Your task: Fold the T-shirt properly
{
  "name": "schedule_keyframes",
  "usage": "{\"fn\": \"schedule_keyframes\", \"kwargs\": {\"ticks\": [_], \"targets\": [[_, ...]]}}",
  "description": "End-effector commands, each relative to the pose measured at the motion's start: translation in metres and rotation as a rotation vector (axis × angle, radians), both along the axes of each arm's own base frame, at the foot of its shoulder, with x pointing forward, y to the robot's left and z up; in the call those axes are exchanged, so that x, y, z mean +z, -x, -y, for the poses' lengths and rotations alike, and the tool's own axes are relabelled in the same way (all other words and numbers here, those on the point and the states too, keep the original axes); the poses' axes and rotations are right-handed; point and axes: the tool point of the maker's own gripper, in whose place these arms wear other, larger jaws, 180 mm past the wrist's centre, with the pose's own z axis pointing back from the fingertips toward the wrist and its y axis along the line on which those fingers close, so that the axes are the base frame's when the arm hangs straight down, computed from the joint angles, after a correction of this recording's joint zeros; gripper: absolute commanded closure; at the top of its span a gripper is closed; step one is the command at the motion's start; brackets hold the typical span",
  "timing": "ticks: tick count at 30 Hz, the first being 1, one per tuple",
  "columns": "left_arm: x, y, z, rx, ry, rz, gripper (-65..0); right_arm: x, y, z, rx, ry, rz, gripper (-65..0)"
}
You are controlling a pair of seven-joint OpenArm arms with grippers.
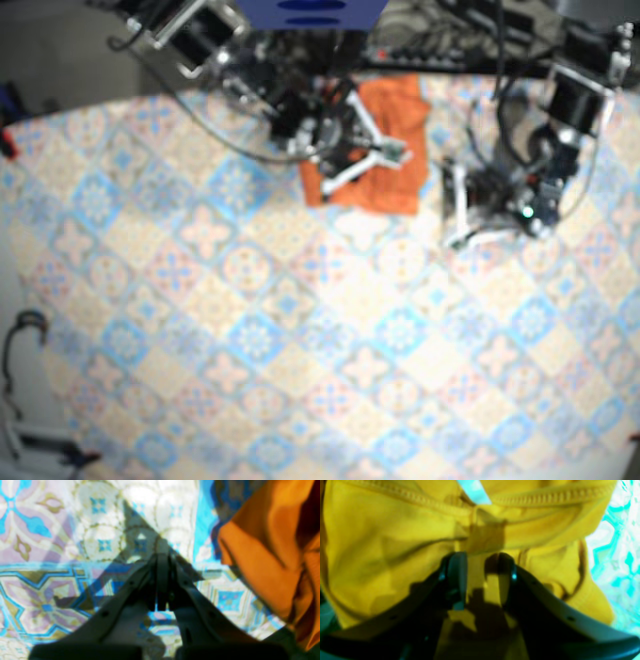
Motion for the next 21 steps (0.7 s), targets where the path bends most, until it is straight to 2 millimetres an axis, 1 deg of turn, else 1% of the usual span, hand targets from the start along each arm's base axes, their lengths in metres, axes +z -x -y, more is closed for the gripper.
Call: {"fn": "schedule_keyframes", "kwargs": {"ticks": [1, 4, 6, 8, 10, 14, 17, 19, 21], "targets": [[0.002, 0.002, -0.009, -0.03, -0.037, -0.008, 0.0, 0.026, -0.015, -0.015, -0.001, -0.066, 0.058, -21.0], [0.0, 0.015, -0.011, -0.11, -0.078, -0.03, 0.0, 0.051, -0.025, -0.017, -0.01, -0.079, 0.113, -21.0], [0.001, 0.02, -0.01, -0.173, -0.114, -0.024, 0.0, 0.061, -0.029, -0.017, -0.015, -0.085, 0.135, -21.0], [0.001, 0.025, -0.011, -0.238, -0.163, -0.018, 0.0, 0.062, -0.03, -0.016, -0.019, -0.08, 0.139, -21.0], [-0.005, 0.037, -0.008, -0.307, -0.202, -0.026, 0.0, 0.062, -0.031, -0.015, -0.021, -0.077, 0.14, -21.0], [-0.012, 0.064, -0.023, -0.471, -0.34, -0.049, 0.0, 0.067, -0.036, -0.014, -0.028, -0.082, 0.153, -21.0], [-0.015, 0.079, -0.034, -0.566, -0.42, -0.064, 0.0, 0.066, -0.036, -0.013, -0.03, -0.08, 0.153, -21.0], [-0.015, 0.089, -0.043, -0.6, -0.453, -0.075, 0.0, 0.064, -0.036, -0.009, -0.029, -0.07, 0.153, -21.0], [-0.014, 0.098, -0.053, -0.613, -0.468, -0.087, 0.0, 0.066, -0.037, -0.009, -0.029, -0.073, 0.158, -21.0]]}}
